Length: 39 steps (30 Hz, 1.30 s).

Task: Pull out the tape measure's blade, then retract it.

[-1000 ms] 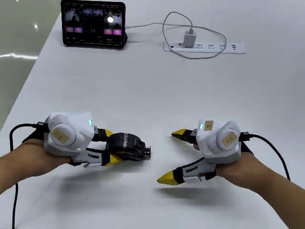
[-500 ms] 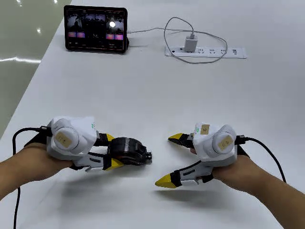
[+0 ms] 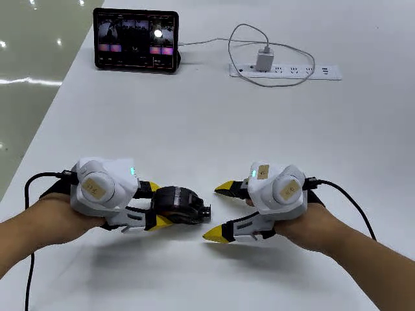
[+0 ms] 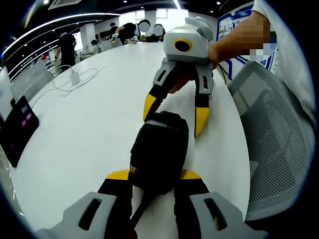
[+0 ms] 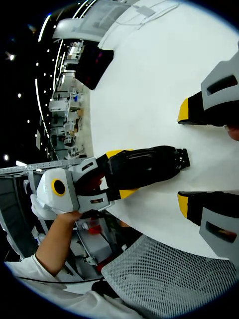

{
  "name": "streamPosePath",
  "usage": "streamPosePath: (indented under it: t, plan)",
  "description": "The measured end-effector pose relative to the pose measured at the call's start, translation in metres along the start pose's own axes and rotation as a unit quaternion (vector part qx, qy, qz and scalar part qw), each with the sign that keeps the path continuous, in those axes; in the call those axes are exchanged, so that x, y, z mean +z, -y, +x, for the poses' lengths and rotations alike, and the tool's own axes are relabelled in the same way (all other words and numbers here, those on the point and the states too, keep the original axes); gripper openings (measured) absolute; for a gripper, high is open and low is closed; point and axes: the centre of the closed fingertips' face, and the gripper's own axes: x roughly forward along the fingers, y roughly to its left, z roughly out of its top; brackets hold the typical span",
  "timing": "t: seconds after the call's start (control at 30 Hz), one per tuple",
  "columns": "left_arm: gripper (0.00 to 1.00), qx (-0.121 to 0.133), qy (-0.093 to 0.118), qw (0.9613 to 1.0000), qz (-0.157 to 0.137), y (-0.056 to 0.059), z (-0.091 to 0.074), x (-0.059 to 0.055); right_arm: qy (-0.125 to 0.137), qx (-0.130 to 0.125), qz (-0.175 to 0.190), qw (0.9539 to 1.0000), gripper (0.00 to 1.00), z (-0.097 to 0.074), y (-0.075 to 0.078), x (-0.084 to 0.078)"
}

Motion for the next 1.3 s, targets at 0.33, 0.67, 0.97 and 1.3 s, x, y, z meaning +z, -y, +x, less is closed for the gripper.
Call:
streamPosePath:
  t: [0.33, 0.67, 0.97, 1.3]
  plan:
    - [0.27, -0.001, -0.002, 1.0000, 0.001, 0.0000, 0.0003, -0.0003, -0.005, 0.005, -0.026, 0.9996, 0.29, 0.0036, 0.0000, -0.0001]
    - [0.27, -0.002, -0.002, 1.0000, 0.002, 0.0004, 0.0002, 0.0001, -0.009, 0.010, -0.039, 0.9991, 0.18, 0.0046, -0.0005, -0.0031]
    - [0.27, -0.002, -0.003, 1.0000, 0.002, 0.0001, 0.0003, -0.0001, -0.011, 0.017, -0.053, 0.9984, 0.12, 0.0070, -0.0009, -0.0032]
    - [0.26, -0.003, -0.005, 1.0000, 0.003, 0.0000, 0.0004, -0.0007, -0.010, 0.017, -0.051, 0.9985, 0.11, 0.0067, -0.0008, -0.0031]
